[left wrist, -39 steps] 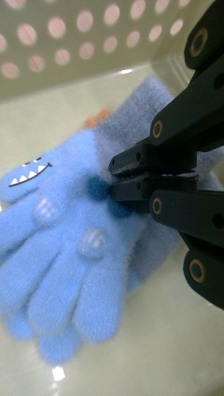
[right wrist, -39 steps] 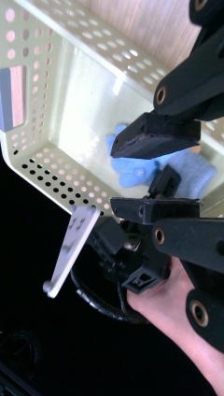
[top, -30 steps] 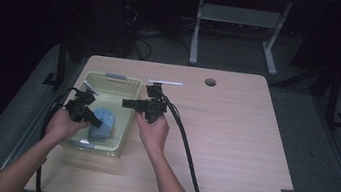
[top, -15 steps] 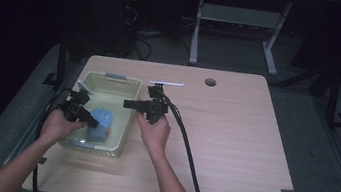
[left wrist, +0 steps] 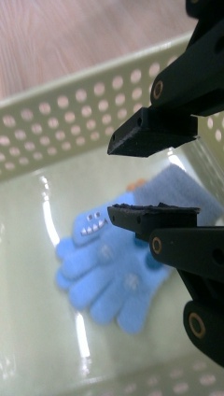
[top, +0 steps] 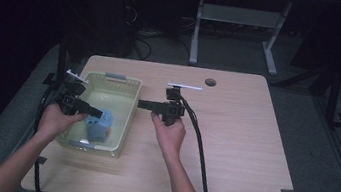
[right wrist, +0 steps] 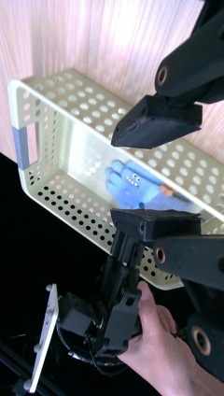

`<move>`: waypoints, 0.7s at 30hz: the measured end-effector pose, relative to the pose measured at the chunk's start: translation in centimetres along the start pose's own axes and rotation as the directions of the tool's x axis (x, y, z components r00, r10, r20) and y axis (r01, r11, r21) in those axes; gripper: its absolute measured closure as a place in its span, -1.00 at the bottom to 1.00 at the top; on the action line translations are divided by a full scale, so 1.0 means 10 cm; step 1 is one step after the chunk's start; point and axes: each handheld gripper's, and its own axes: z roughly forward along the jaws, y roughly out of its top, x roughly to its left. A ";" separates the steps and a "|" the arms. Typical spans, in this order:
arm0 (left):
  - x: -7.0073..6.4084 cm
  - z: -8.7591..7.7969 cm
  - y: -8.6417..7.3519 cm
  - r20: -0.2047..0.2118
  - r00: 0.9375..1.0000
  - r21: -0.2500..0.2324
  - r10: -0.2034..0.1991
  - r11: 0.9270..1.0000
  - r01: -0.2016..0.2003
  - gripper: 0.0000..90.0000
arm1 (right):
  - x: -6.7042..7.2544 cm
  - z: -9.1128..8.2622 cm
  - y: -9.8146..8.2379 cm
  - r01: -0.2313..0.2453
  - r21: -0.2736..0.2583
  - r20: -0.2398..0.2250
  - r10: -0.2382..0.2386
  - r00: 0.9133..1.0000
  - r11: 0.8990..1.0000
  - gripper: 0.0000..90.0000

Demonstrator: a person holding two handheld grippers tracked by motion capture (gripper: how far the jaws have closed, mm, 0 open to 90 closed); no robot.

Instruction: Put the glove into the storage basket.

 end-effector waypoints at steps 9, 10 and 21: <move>-0.21 0.02 0.11 0.069 0.997 -0.058 0.028 0.998 -0.024 0.32 | -0.18 -0.29 -0.01 -0.021 -0.037 0.002 0.021 1.000 0.999 0.17; -0.23 0.02 0.12 0.081 0.996 -0.064 0.029 0.998 -0.024 0.32 | -0.18 -0.29 -0.01 -0.021 -0.037 0.002 0.021 1.000 0.999 0.17; -0.47 0.10 0.23 0.147 0.987 -0.095 0.065 0.994 -0.051 0.17 | -0.35 -0.59 -0.04 -0.057 -0.075 0.007 0.058 0.998 0.996 0.11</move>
